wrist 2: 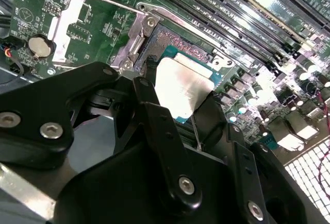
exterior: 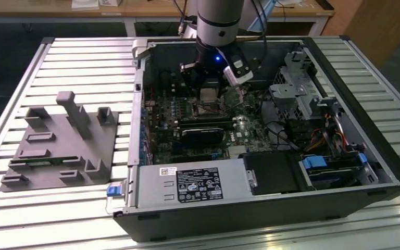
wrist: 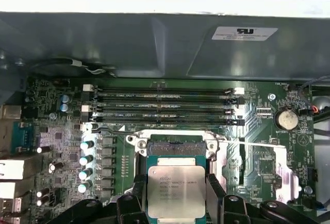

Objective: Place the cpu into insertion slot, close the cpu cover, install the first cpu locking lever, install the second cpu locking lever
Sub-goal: 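Place the cpu into insertion slot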

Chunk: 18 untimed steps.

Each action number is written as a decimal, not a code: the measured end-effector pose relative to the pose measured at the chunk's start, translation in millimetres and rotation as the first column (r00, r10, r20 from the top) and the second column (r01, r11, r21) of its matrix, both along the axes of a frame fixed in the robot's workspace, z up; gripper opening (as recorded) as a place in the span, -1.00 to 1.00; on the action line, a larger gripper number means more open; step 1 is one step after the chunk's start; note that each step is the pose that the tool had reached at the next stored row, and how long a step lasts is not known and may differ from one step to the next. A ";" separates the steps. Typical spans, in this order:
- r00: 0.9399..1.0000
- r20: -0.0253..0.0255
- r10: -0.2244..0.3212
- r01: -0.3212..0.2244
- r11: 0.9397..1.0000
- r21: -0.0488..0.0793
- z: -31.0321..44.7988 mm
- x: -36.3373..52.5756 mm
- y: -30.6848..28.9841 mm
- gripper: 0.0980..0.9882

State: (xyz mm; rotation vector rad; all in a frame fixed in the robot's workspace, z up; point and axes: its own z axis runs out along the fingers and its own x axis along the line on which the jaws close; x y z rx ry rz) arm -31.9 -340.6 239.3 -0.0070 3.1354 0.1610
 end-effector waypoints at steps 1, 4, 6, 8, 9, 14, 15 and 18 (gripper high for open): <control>1.000 0.000 -0.003 0.003 1.000 0.000 -0.5 0.0 0.0 0.00; 1.000 0.000 -0.008 0.008 1.000 0.000 -0.6 -0.1 0.0 0.00; 1.000 0.000 -0.008 0.008 1.000 0.000 -0.7 0.0 0.0 0.00; 1.000 0.000 -0.028 0.028 1.000 0.000 -0.8 -0.1 0.0 0.00; 0.999 0.000 -0.044 0.044 0.999 0.000 -1.0 -0.1 0.0 0.00; 0.991 0.000 -0.135 0.135 0.991 0.000 -1.9 0.0 0.0 0.00; 0.988 0.000 -0.153 0.153 0.988 0.000 -2.1 0.0 0.0 0.00; 0.979 0.000 -0.203 0.203 0.979 0.000 -2.6 0.0 0.0 0.00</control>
